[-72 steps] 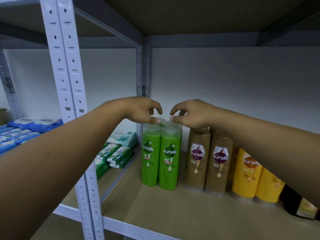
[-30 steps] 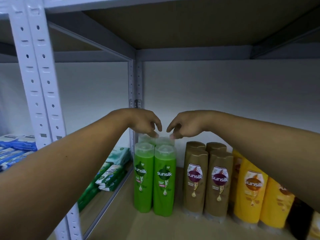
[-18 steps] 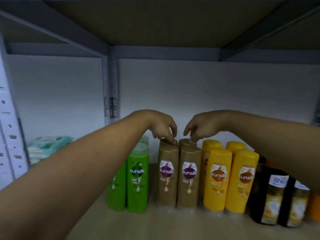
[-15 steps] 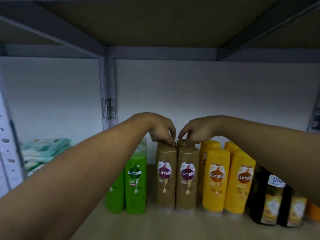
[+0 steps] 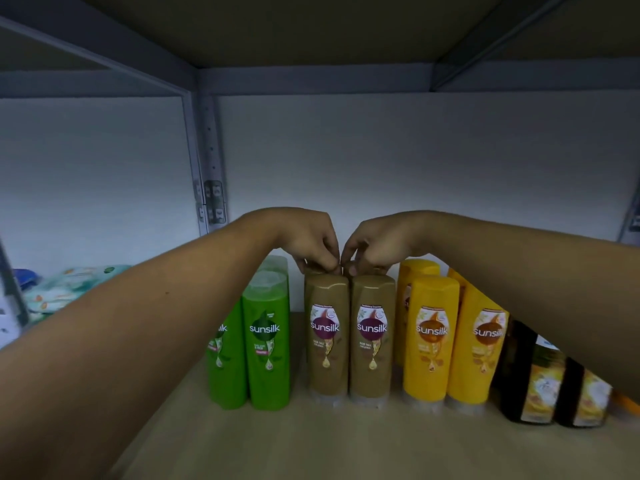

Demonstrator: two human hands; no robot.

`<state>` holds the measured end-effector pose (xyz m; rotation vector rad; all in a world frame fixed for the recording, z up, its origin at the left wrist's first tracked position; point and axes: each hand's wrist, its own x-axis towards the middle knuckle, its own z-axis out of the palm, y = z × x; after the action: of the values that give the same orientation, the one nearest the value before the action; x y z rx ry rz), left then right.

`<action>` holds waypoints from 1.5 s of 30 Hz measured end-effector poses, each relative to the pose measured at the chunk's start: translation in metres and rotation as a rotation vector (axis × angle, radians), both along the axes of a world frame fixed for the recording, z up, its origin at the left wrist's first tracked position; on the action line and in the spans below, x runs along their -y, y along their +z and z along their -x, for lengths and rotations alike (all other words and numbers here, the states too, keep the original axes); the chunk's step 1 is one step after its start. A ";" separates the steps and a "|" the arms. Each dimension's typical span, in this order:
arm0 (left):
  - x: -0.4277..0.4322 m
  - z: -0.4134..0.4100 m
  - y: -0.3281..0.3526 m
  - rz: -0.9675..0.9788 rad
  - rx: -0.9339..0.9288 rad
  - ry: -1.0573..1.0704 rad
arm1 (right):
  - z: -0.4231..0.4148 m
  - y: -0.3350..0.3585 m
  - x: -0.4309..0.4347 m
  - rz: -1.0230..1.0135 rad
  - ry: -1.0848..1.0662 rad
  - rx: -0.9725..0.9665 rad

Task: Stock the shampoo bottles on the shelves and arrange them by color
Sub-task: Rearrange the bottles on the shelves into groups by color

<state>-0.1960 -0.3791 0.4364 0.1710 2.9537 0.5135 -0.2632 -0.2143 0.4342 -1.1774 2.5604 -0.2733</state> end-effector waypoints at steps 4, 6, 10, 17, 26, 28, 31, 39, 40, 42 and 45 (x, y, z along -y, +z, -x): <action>-0.001 -0.005 0.000 0.016 -0.045 0.011 | -0.009 0.005 -0.006 -0.039 -0.002 -0.085; -0.002 -0.016 0.005 0.052 -0.117 -0.002 | -0.019 0.012 -0.014 -0.064 0.031 -0.266; -0.007 -0.040 0.009 0.152 -0.232 -0.039 | -0.038 0.018 -0.037 -0.025 0.090 -0.433; -0.021 -0.049 -0.007 0.314 -0.174 -0.107 | -0.051 0.003 -0.045 -0.151 0.166 -0.340; -0.013 -0.051 -0.008 0.318 -0.203 -0.127 | -0.040 -0.006 -0.038 -0.087 0.180 -0.337; -0.009 -0.052 -0.009 0.310 -0.208 -0.129 | -0.039 -0.008 -0.036 -0.072 0.186 -0.337; -0.005 -0.053 -0.010 0.302 -0.222 -0.134 | -0.039 -0.009 -0.035 -0.050 0.185 -0.327; -0.016 -0.055 -0.001 0.279 -0.223 -0.139 | -0.052 0.013 -0.069 -0.040 0.153 -0.435; -0.021 -0.055 0.001 0.274 -0.241 -0.141 | -0.054 0.019 -0.079 -0.044 0.138 -0.449; -0.038 -0.050 0.005 0.269 -0.292 -0.159 | -0.056 0.028 -0.102 -0.084 0.096 -0.478; -0.071 -0.035 0.003 0.295 -0.356 -0.216 | -0.052 0.034 -0.129 -0.192 0.011 -0.499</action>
<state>-0.1607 -0.3085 0.4390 0.5950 3.2462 0.0145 -0.2111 -0.0849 0.4680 -1.3152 2.9068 0.3037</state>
